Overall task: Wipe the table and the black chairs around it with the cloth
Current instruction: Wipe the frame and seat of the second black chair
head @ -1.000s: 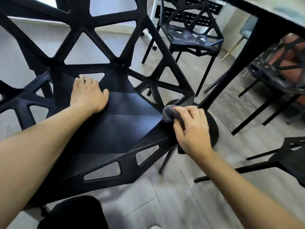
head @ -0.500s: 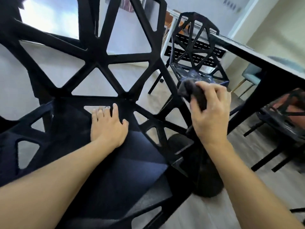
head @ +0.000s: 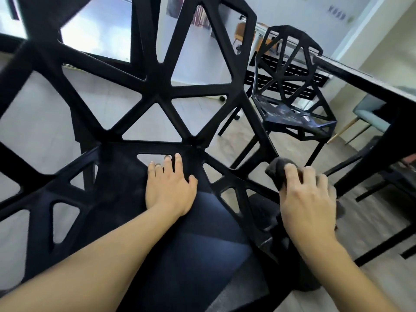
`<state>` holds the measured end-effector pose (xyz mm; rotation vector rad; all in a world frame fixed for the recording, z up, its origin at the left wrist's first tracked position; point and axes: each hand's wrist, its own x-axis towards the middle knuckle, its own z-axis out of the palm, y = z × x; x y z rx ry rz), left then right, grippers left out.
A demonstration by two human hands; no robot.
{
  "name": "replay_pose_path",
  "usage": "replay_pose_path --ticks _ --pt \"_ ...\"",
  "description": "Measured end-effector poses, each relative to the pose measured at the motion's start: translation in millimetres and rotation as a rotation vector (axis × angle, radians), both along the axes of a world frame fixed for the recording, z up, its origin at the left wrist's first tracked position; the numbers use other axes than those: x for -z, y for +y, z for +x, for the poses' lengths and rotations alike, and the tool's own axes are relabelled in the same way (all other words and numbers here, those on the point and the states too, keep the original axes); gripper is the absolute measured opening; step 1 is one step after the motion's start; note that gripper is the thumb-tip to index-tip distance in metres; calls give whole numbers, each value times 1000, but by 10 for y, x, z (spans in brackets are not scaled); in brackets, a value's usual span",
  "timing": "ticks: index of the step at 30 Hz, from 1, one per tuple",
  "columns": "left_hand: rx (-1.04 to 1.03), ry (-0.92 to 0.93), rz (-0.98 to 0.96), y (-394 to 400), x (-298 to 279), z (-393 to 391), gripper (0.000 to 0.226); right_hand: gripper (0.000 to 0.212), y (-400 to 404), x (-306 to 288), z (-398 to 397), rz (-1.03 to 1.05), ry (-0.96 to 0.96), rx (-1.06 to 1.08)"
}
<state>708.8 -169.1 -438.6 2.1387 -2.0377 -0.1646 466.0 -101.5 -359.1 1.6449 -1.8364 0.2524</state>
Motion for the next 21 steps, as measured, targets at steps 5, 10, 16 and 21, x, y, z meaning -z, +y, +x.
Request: replay_pose_path --ticks 5,10,16,21 --pt "0 -14 2 28 -38 -19 73 40 108 40 -90 25 188 -407" --pt "6 -15 10 43 -55 -7 73 26 -334 139 195 171 343 -450" --pt "-10 3 -15 49 -66 -20 73 23 -610 293 495 81 333 -560" --pt "-7 -9 -61 35 -22 -2 72 9 -1271 361 1054 128 230 -567"
